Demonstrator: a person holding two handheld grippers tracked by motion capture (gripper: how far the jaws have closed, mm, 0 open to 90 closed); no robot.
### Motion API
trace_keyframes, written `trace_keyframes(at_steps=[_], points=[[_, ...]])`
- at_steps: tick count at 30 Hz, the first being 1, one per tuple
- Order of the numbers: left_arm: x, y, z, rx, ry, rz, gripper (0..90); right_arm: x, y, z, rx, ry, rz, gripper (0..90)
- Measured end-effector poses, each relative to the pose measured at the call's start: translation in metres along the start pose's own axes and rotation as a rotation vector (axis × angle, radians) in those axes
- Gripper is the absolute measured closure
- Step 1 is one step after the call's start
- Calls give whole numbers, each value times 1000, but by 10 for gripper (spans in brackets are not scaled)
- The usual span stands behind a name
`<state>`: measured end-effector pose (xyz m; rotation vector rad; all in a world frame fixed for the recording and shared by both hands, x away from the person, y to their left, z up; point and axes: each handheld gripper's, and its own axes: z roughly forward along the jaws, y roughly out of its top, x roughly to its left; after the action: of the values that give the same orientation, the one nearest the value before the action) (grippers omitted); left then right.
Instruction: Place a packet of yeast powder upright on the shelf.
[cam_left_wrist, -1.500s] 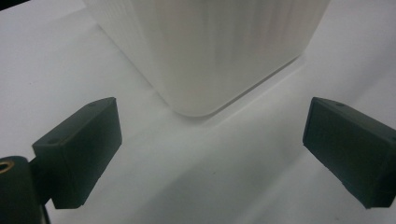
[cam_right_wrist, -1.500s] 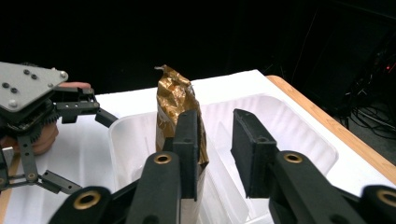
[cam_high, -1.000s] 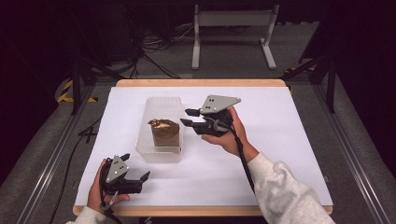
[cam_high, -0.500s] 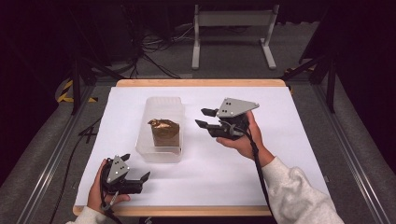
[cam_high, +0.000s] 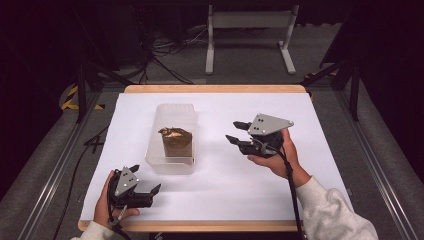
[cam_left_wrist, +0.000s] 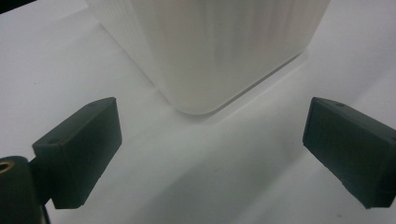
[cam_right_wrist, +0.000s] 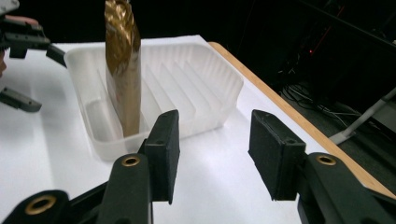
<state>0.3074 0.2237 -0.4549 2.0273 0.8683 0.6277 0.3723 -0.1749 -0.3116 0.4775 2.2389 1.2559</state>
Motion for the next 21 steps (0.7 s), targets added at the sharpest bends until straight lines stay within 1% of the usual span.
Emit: trace_keyframes(at_steps=[2, 10, 15, 19, 21], points=[[0, 0, 0, 0, 2, 4, 54, 0, -2, -1, 1, -5, -4, 532], [0, 0, 0, 2, 1, 1, 54, -1, -25, -12, 23, -36, 0, 496], [0, 0, 0, 2, 2, 3, 54, -3, -39, -18, 32, -54, 10, 446], [0, 0, 0, 3, 3, 4, 54, -6, -52, -23, 39, -77, 18, 401], [0, 0, 0, 3, 3, 5, 54, -6, -59, -26, 36, -75, 40, 363]])
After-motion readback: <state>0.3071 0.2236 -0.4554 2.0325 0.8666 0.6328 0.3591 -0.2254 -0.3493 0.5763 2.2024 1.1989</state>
